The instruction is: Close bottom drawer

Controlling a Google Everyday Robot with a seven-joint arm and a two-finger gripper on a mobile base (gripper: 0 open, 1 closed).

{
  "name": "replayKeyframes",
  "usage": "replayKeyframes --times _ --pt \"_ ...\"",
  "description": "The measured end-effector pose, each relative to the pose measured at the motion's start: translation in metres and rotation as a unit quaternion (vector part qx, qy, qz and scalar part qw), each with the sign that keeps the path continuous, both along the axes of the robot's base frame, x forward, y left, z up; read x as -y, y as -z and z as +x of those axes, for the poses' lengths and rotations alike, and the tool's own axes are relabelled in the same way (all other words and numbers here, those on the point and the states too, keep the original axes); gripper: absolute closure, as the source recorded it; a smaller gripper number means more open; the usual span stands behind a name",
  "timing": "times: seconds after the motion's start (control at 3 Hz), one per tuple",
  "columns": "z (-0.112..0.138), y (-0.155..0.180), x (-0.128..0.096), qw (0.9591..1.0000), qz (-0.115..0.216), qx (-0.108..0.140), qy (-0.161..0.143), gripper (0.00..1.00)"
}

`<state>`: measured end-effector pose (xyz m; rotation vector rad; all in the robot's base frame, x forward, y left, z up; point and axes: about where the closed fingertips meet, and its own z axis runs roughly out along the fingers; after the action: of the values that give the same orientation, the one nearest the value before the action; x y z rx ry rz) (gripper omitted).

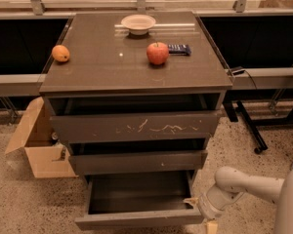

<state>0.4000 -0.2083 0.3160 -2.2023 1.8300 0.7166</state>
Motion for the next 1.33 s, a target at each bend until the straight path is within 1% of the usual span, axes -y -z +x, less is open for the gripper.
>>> replayKeyframes --times 0.33,0.67,1.0,1.33 --pt "0.002 0.042 -0.012 0.9992 0.038 -0.013 -0.009 0.26" --pt "0.006 0.072 -0.021 0.9976 0.065 -0.026 0.001 0.57" --pt "0.006 0.072 -0.021 0.9976 0.065 -0.026 0.001 0.8" --pt "0.003 0.098 -0.029 0.9986 0.053 -0.009 -0.001 1.0"
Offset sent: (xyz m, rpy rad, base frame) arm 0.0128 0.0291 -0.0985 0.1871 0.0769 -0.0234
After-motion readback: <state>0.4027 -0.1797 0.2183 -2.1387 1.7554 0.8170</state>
